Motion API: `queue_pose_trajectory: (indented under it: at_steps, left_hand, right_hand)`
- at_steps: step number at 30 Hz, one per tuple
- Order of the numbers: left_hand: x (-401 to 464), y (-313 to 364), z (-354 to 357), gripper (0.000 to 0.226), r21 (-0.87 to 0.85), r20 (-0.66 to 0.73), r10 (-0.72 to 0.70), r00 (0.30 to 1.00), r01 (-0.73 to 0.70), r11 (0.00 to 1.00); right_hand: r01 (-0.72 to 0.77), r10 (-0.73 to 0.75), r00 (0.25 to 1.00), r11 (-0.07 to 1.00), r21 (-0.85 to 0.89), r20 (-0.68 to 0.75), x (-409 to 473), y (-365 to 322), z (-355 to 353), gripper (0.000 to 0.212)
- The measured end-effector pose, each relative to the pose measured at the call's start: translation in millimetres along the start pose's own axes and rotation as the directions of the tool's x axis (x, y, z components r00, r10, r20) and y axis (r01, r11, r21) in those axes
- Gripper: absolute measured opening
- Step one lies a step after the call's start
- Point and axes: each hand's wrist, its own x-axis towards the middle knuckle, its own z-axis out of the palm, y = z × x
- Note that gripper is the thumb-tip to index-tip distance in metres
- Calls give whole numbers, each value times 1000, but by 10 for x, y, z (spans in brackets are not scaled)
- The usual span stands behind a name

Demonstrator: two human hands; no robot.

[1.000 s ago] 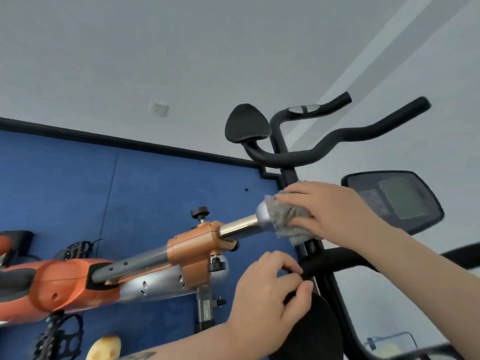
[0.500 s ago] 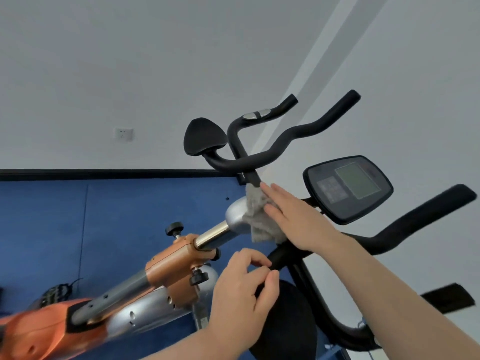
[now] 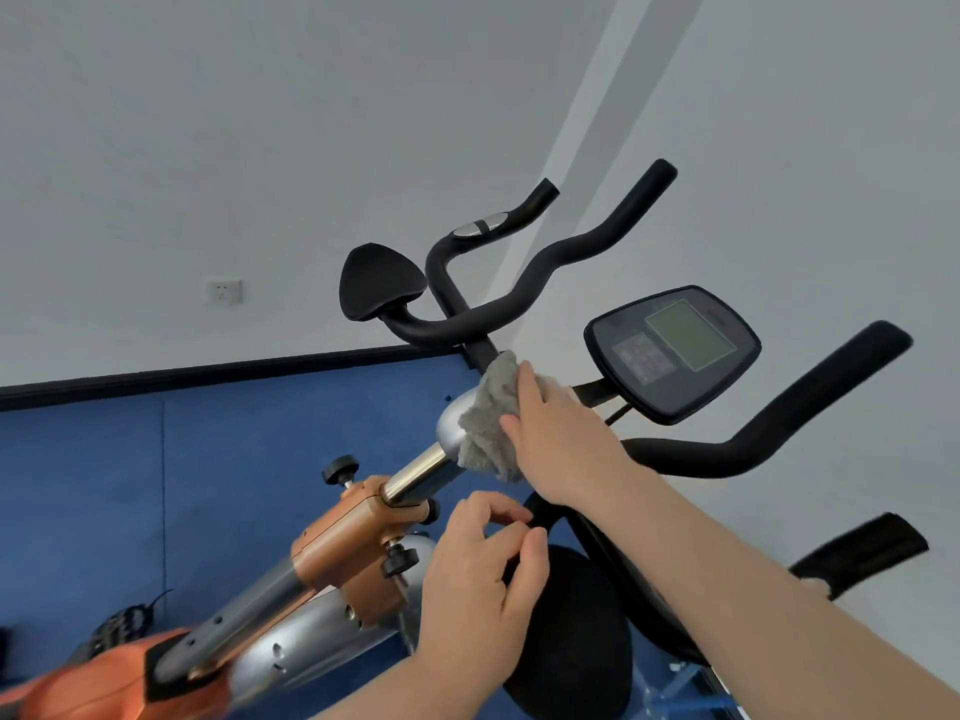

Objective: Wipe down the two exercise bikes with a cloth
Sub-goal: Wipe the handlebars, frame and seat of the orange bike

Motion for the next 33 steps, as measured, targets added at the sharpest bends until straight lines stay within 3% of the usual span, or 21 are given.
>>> queue_pose_trajectory:
  at_steps: [3, 5, 8, 10, 14, 18, 22, 25, 27, 33]
  left_hand:
    - [-1, -5, 8, 39, -21, -15, 5, 1000, -6, 1000]
    - [-11, 8, 9, 33, -37, -4, -7, 1000, 7, 999]
    - [-10, -2, 8, 37, -34, -9, -6, 1000, 5, 999]
    - [-4, -5, 23, 38, -35, -9, -17, 1000, 17, 999]
    - [-13, -12, 8, 37, -44, 14, -4, 1000, 5, 999]
    - [8, -6, -17, 33, -33, 33, 2, 999, -1, 999]
    - [8, -18, -19, 30, -49, 44, 13, 999, -11, 999]
    - [17, -44, -29, 31, -61, 55, 27, 998, -23, 998]
    - [26, -62, -27, 30, -77, 62, 32, 998, -27, 997]
    - [29, -75, -17, 20, -142, 87, 19, 996, -7, 990]
  right_hand:
    - [-137, 123, 987, 981, 138, 103, 174, 168, -166, 40]
    - [-196, 183, 979, 968, 155, 96, 224, 193, -219, 33]
    - [-42, 45, 999, 995, 91, -25, 60, 57, -67, 25]
    - [-20, 40, 992, 988, 154, -122, -47, 35, -56, 26]
    - [16, 14, 996, 941, 339, -86, -257, 193, -317, 32]
    - [111, 1, 958, 920, 375, -286, -852, 379, -503, 46]
    - [-134, 220, 941, 940, 315, -257, -1297, 612, -382, 50]
    - [-289, 309, 950, 926, 244, -50, -1307, 493, -61, 35]
    - [-325, 336, 942, 889, 321, 25, -1186, 328, 128, 27]
    - [-364, 395, 914, 901, 235, -98, -1322, 303, 343, 27]
